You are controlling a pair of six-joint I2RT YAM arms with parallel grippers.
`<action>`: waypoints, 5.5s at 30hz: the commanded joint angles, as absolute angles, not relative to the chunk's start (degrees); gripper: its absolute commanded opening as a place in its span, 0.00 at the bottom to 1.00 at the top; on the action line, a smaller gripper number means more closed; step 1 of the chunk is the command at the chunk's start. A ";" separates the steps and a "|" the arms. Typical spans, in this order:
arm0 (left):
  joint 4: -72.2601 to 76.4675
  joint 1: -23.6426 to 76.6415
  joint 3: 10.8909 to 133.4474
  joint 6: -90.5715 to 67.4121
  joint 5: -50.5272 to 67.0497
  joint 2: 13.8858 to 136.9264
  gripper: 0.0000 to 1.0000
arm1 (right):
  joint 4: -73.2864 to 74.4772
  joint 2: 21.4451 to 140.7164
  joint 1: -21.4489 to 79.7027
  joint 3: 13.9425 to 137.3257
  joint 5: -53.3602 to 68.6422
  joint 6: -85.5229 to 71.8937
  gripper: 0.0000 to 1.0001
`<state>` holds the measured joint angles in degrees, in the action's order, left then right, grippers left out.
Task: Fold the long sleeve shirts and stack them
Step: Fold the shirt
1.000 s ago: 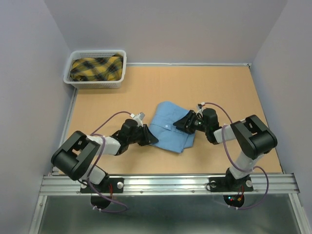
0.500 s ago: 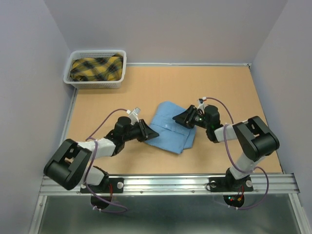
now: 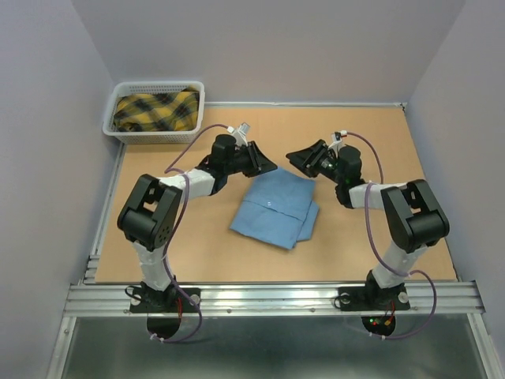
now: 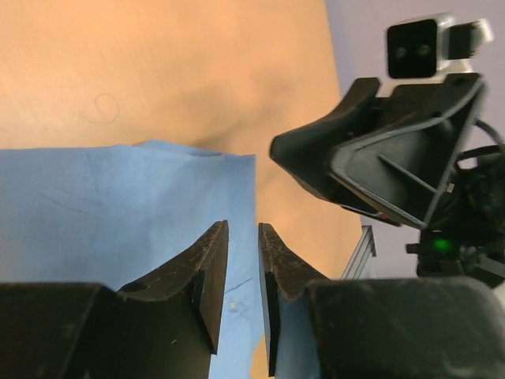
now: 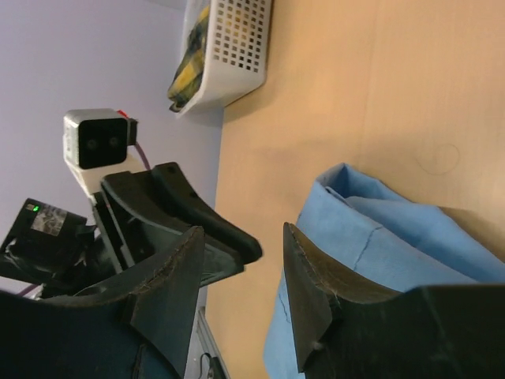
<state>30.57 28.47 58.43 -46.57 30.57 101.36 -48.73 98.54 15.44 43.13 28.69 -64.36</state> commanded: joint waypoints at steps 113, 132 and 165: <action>29.11 22.33 23.09 -47.73 21.98 66.63 0.19 | -55.10 85.98 25.93 16.22 29.98 -68.22 0.40; 26.28 25.04 69.16 -41.83 32.95 112.93 0.25 | -47.19 109.77 14.94 46.41 32.35 -61.44 0.42; -6.23 52.46 53.96 -9.23 -15.54 82.88 0.86 | 12.65 68.23 5.98 41.76 15.82 -33.40 0.80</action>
